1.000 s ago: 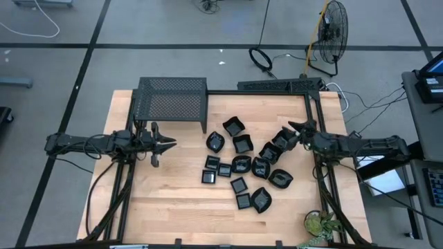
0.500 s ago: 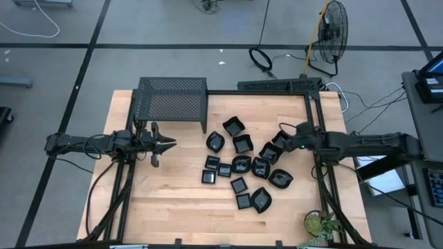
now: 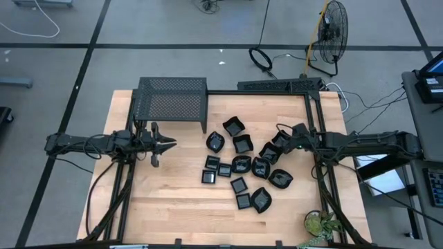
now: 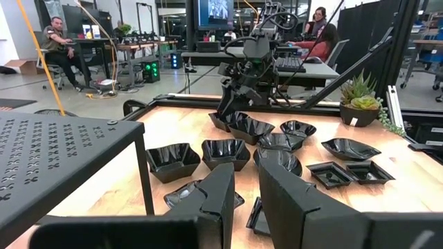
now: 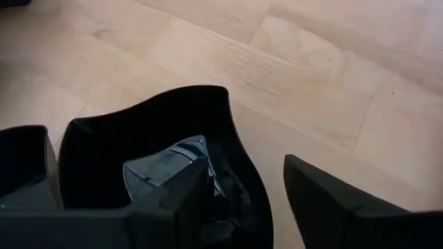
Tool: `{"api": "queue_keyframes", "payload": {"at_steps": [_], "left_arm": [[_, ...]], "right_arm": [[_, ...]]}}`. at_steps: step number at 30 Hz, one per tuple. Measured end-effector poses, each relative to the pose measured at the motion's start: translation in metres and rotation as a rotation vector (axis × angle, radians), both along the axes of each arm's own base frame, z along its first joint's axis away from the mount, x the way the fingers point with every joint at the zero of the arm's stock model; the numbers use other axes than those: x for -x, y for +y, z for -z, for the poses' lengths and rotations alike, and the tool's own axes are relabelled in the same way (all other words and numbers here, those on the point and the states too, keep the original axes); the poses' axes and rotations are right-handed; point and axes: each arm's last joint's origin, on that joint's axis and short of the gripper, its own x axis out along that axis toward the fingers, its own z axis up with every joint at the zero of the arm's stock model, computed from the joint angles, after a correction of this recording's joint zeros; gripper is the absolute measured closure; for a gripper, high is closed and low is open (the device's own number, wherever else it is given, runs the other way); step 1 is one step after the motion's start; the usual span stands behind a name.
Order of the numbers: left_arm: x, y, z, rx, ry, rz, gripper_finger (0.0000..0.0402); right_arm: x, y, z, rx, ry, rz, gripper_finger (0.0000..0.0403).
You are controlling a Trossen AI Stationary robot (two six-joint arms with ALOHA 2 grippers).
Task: Pick & Place Mini shaped plates
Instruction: Put the distorted square plate on the shelf
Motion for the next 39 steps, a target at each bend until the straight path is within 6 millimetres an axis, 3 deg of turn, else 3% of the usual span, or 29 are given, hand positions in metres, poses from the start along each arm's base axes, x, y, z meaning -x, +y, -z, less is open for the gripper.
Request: {"api": "queue_keyframes", "payload": {"at_steps": [15, 33, 39], "left_arm": [[0.0, 0.0, 0.0, 0.0, 0.0, 0.0, 0.033], [0.0, 0.0, 0.0, 0.0, 0.0, 0.0, 0.033], [0.0, 0.0, 0.0, 0.0, -0.005, 0.0, 0.033]], "right_arm": [[-0.007, 0.0, -0.003, 0.019, -0.027, -0.097, 0.0397], [-0.039, -0.01, -0.05, 0.457, -0.374, -0.13, 0.0402], [-0.041, -0.009, -0.048, 0.601, -0.526, -0.152, 0.0402]]}}
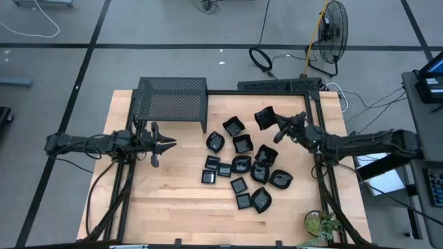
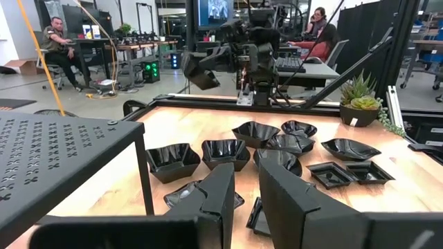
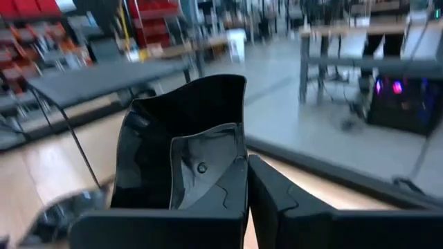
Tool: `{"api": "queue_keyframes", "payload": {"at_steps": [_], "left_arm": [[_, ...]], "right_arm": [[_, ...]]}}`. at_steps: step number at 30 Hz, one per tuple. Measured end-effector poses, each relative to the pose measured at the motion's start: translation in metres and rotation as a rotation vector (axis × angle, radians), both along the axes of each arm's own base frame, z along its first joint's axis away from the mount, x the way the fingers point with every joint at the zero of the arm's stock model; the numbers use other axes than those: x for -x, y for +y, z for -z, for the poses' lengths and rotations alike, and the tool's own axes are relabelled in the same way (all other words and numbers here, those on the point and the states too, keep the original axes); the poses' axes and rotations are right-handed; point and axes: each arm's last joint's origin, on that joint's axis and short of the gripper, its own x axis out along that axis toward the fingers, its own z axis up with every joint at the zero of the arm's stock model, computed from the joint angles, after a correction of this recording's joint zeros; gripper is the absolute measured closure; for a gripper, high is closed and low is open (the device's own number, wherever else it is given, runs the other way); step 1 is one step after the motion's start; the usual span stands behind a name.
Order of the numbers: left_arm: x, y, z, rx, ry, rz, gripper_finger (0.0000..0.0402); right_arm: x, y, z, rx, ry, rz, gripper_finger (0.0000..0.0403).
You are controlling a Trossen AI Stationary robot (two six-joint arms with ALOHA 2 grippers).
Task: Pick & Place Mini shaped plates
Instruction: Put the distorted square plate on the shelf
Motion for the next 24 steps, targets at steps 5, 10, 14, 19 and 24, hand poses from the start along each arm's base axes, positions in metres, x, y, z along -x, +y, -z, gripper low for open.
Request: {"api": "queue_keyframes", "payload": {"at_steps": [5, 10, 14, 19, 24], "left_arm": [[0.0, 0.0, -0.003, -0.01, -0.029, 0.0, 0.033], [0.0, 0.0, -0.012, -0.032, -0.12, 0.012, 0.033], [0.001, 0.0, -0.016, -0.001, -0.169, 0.016, 0.033], [-0.001, 0.001, -0.025, 0.142, -0.275, -0.027, 0.033], [-0.019, 0.002, -0.041, 0.168, -0.256, -0.061, 0.0329]], "right_arm": [[0.001, 0.0, 0.009, 0.066, -0.047, -0.001, 0.0403], [-0.006, -0.001, 0.009, 0.125, -0.042, 0.0, 0.0403], [-0.016, -0.003, 0.002, 0.181, -0.053, 0.01, 0.0403], [-0.038, -0.006, -0.005, 0.237, 0.001, 0.008, 0.0403], [-0.069, -0.009, -0.013, 0.299, 0.042, -0.116, 0.0403]]}}
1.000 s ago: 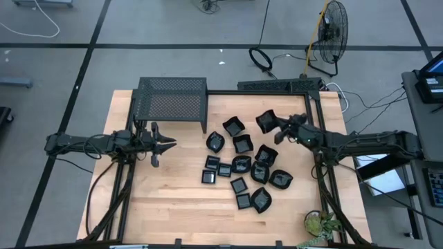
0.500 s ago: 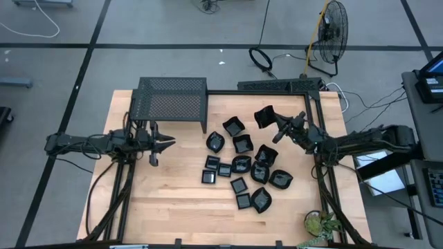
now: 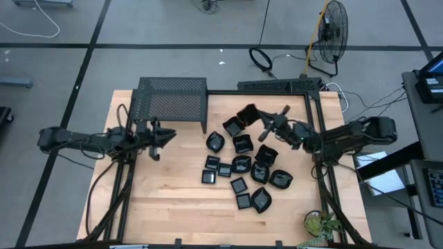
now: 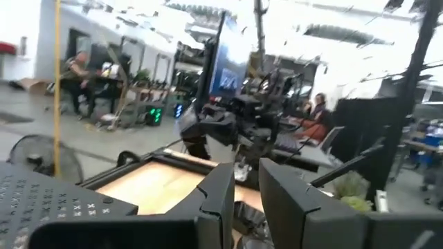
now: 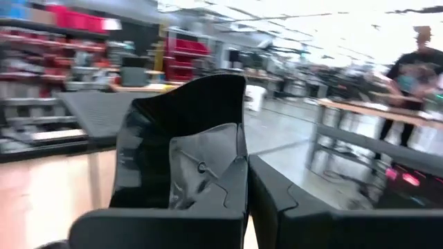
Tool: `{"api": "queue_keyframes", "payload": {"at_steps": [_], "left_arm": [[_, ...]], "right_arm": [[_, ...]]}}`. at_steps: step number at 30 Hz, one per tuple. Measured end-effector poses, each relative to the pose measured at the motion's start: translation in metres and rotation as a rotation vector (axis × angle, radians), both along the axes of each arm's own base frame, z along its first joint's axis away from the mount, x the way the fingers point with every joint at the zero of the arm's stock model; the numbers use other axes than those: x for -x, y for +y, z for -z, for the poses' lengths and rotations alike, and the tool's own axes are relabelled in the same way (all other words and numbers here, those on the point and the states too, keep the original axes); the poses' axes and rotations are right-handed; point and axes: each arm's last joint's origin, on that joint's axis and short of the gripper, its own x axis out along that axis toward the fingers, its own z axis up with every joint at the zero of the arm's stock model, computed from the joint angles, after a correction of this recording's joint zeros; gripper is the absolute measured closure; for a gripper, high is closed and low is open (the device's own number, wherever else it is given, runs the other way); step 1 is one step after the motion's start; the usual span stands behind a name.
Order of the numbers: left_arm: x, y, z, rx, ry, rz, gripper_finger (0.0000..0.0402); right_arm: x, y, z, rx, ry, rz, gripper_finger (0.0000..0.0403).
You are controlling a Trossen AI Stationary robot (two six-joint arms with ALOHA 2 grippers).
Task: Pick & Place Mini shaped plates
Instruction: Put the distorted square plate on the shelf
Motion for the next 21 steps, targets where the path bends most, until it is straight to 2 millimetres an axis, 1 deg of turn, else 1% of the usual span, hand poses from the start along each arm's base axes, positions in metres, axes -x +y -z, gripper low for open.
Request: {"api": "queue_keyframes", "payload": {"at_steps": [2, 4, 7, 10, 13, 16, 18, 21], "left_arm": [[-0.016, 0.0, -0.014, -0.013, 0.058, -0.013, 0.0325], [-0.037, -0.001, -0.031, -0.072, 0.153, -0.012, 0.0311], [-0.077, 0.0, -0.051, -0.17, 0.385, -0.057, 0.0273], [-0.116, 0.009, -0.068, -0.187, 0.599, -0.195, 0.0229], [-0.149, 0.017, -0.076, -0.21, 0.765, -0.274, 0.0198], [-0.181, 0.018, -0.081, -0.28, 0.828, -0.259, 0.0184], [-0.201, 0.016, -0.086, -0.338, 0.823, -0.238, 0.0182], [-0.222, 0.014, -0.087, -0.436, 0.856, -0.215, 0.0183]], "right_arm": [[-0.011, 0.0, 0.0, 0.019, 0.034, -0.047, 0.0403], [-0.022, 0.0, 0.003, 0.026, 0.074, -0.077, 0.0403], [-0.034, -0.001, 0.007, 0.026, 0.105, -0.081, 0.0403], [-0.042, -0.001, 0.007, 0.056, 0.128, -0.08, 0.0403], [-0.049, -0.002, 0.005, 0.072, 0.133, -0.078, 0.0403], [-0.05, -0.002, 0.004, 0.086, 0.141, -0.076, 0.0403], [-0.051, -0.002, 0.003, 0.088, 0.138, -0.076, 0.0403], [-0.051, -0.002, 0.004, 0.099, 0.155, -0.074, 0.0403]]}}
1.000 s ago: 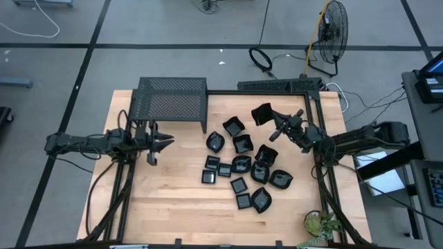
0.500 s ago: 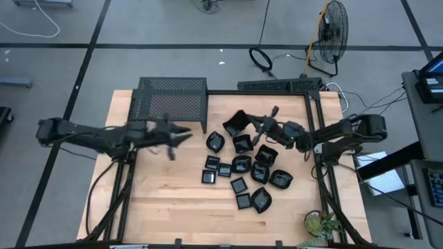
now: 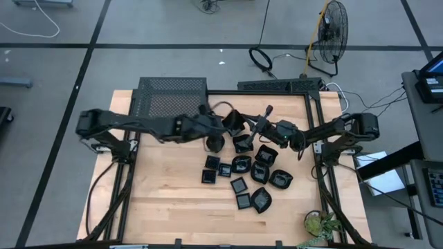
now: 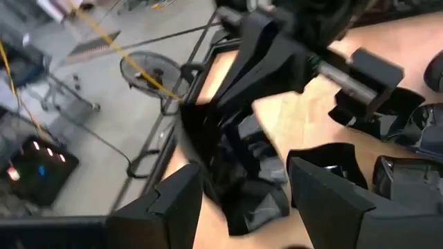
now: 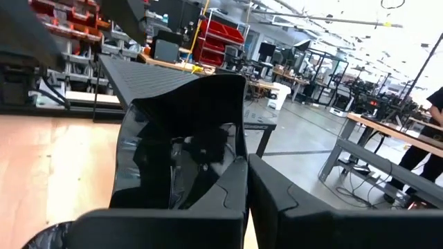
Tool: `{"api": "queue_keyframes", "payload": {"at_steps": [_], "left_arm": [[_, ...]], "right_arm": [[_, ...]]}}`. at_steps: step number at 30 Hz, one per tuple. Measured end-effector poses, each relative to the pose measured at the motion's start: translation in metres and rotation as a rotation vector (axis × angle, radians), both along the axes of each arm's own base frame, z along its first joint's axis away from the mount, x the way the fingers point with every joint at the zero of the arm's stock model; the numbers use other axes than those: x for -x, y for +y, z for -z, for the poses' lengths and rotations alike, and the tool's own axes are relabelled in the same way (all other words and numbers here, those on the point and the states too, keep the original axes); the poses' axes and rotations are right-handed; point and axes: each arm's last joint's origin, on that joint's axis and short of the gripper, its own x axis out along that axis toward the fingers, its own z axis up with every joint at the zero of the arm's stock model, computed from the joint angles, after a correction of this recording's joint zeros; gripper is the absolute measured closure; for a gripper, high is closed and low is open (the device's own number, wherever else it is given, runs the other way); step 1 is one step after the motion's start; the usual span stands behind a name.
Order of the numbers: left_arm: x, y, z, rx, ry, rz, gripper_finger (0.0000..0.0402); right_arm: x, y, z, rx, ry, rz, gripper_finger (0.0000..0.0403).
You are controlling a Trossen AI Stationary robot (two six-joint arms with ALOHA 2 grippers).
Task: Pick & Place Mini shaped plates
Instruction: Put the distorted square plate on the shelf
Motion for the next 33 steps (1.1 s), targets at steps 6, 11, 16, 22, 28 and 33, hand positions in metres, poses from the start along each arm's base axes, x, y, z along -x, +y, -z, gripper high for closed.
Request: {"api": "queue_keyframes", "payload": {"at_steps": [6, 11, 16, 22, 28, 33], "left_arm": [[-0.025, 0.006, 0.006, -0.057, 0.032, -0.002, 0.0201], [-0.027, 0.016, 0.014, -0.078, 0.074, -0.073, 0.0222], [-0.026, 0.021, 0.013, -0.048, 0.047, -0.142, 0.0236], [-0.025, 0.02, 0.014, -0.053, 0.059, -0.165, 0.0238], [-0.023, 0.02, 0.017, -0.055, 0.098, -0.163, 0.0238], [-0.023, 0.022, 0.017, -0.049, 0.087, -0.173, 0.0238]], "right_arm": [[0.0, 0.0, 0.002, -0.002, 0.021, 0.0, 0.0403], [0.0, 0.0, 0.002, -0.002, 0.022, 0.0, 0.0403], [0.0, 0.0, 0.002, -0.003, 0.021, 0.0, 0.0403], [0.0, 0.0, 0.002, -0.004, 0.02, 0.0, 0.0403], [0.0, 0.003, 0.002, -0.004, 0.019, -0.009, 0.0403], [-0.001, 0.008, 0.0, 0.014, 0.013, -0.027, 0.0403]]}}
